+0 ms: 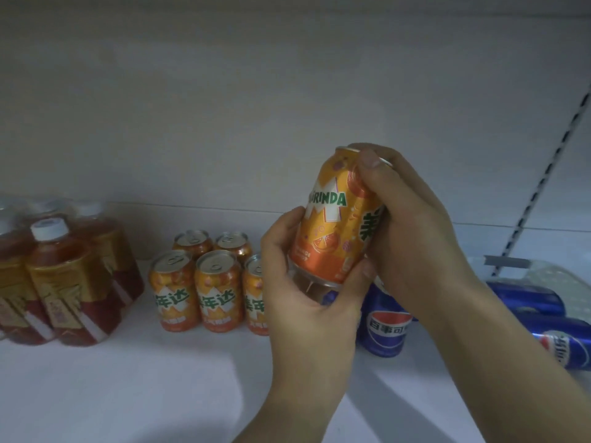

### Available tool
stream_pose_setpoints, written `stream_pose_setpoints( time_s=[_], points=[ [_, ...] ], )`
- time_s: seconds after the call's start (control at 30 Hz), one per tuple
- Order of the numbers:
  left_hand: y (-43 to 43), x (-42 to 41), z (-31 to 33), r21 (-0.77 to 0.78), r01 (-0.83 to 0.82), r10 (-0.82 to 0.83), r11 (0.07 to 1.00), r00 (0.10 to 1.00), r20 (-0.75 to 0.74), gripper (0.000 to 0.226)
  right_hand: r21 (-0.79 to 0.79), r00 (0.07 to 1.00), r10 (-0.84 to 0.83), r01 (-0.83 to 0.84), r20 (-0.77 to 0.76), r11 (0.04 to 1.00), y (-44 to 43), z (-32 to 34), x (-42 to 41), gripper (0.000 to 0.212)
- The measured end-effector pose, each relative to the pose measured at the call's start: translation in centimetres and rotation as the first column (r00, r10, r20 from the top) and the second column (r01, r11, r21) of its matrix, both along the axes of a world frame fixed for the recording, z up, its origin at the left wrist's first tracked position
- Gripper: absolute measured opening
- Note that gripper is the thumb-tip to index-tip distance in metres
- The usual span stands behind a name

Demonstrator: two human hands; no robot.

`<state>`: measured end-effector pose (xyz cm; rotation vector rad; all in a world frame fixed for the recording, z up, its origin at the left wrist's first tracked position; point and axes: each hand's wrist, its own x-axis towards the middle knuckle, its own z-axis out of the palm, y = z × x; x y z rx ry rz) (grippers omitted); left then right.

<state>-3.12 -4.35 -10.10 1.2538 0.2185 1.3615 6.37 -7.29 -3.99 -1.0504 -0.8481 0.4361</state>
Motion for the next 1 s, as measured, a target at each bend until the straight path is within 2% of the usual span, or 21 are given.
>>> stream_pose_setpoints(
  time_s=[0.3, 0.4, 0.57, 0.63, 0.7, 0.77, 0.87, 0.93, 1.0],
  points=[
    [1.0, -0.1, -0.8, 0.014, -0.009, 0.009, 1.000, 0.999, -0.035, 0.073, 0.002, 0.999, 0.022, -0.022, -0.033, 1.000, 1.1, -0.8, 0.4, 0.045],
    [1.0, -0.1, -1.0, 0.033, 0.005, -0.003, 0.999, 0.998, -0.056, 0.072, 0.033, 0.998, 0.025, -0.024, -0.049, 0.999, 0.9, -0.8, 0.7, 0.037],
    [0.9, -0.1, -1.3, 0.181, -0.159, 0.179, 0.970, 0.979, -0.096, 0.073, 0.023, 0.999, -0.032, 0.032, -0.006, 0.999, 0.5, -0.7, 0.6, 0.019],
    [0.8, -0.1, -1.2, 0.145, -0.088, 0.102, 0.986, 0.990, -0.094, 0.066, 0.030, 0.999, -0.042, 0.042, -0.006, 0.999, 0.1, -0.5, 0.6, 0.022],
    [0.8, -0.2, -0.9, 0.042, 0.110, -0.107, 0.993, 0.992, -0.065, 0.053, 0.051, 0.999, -0.029, 0.029, -0.016, 0.998, -0.3, -0.2, 0.8, 0.024],
    [0.8, -0.4, -0.7, -0.103, 0.320, -0.323, 0.942, 0.946, -0.017, 0.051, 0.056, 0.999, 0.016, -0.013, -0.042, 0.998, -0.8, 0.2, 1.0, 0.024],
    [0.9, -0.6, -0.4, -0.257, 0.463, -0.480, 0.848, 0.877, -0.003, 0.045, 0.029, 1.000, -0.017, 0.017, -0.021, 0.999, -1.2, 0.5, 1.1, 0.025],
    [0.8, -0.5, -0.5, -0.215, 0.480, -0.502, 0.851, 0.863, -0.060, 0.050, 0.034, 0.998, -0.058, 0.059, -0.023, 0.998, -1.3, 0.6, 1.1, 0.020],
    [0.8, -0.3, -0.6, -0.103, 0.419, -0.430, 0.902, 0.892, -0.141, 0.070, 0.048, 0.996, -0.069, 0.071, -0.052, 0.996, -1.4, 0.6, 1.2, 0.016]
  ],
)
